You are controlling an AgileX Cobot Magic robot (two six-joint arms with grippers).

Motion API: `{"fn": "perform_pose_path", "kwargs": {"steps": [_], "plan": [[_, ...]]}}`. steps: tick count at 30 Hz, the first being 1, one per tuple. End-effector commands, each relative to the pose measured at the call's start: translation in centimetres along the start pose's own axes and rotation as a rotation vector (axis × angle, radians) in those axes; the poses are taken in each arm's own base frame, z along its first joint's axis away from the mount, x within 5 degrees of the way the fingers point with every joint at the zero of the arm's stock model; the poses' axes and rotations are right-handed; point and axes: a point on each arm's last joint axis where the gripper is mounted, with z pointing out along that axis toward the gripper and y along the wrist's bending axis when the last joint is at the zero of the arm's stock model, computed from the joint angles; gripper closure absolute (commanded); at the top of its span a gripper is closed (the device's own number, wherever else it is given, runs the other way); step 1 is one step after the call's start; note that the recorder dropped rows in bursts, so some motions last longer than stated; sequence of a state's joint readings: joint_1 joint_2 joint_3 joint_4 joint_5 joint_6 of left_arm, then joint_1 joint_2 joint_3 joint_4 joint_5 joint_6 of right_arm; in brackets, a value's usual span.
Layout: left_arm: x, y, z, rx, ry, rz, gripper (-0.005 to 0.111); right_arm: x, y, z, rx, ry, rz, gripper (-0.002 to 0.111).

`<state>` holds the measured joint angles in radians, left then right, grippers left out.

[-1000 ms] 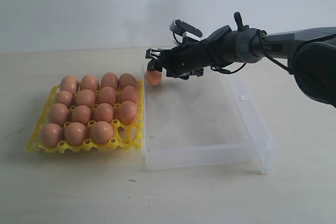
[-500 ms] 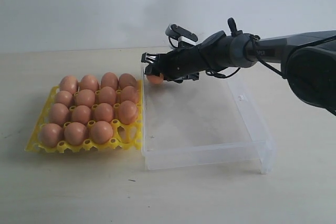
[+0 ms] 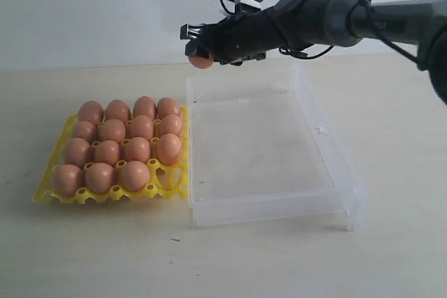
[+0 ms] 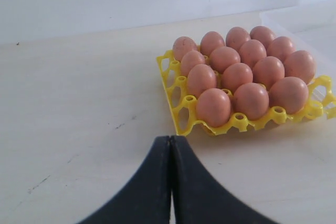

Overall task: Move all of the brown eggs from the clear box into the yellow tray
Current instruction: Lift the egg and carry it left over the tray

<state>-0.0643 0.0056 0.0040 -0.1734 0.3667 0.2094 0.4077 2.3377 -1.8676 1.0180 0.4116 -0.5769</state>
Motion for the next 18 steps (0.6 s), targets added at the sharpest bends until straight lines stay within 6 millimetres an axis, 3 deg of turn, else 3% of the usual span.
{"fn": "perform_pose_path", "kwargs": {"steps": [1,8,14,18], "plan": [[-0.2,0.0,-0.1,0.001,-0.017,0.004,0.107,0.5,2.8,-2.4,0.033,-0.039,-0.12,0.108],[-0.2,0.0,-0.1,0.001,-0.017,0.004,0.107,5.1,6.6,-5.4,0.207,-0.175,-0.263,0.108],[-0.2,0.0,-0.1,0.001,-0.017,0.004,0.107,9.4,9.2,-5.0,0.205,-0.158,-0.285,0.108],[-0.2,0.0,-0.1,0.001,-0.017,0.004,0.107,10.8,11.6,-4.8,0.151,-0.141,-0.384,0.108]]}}
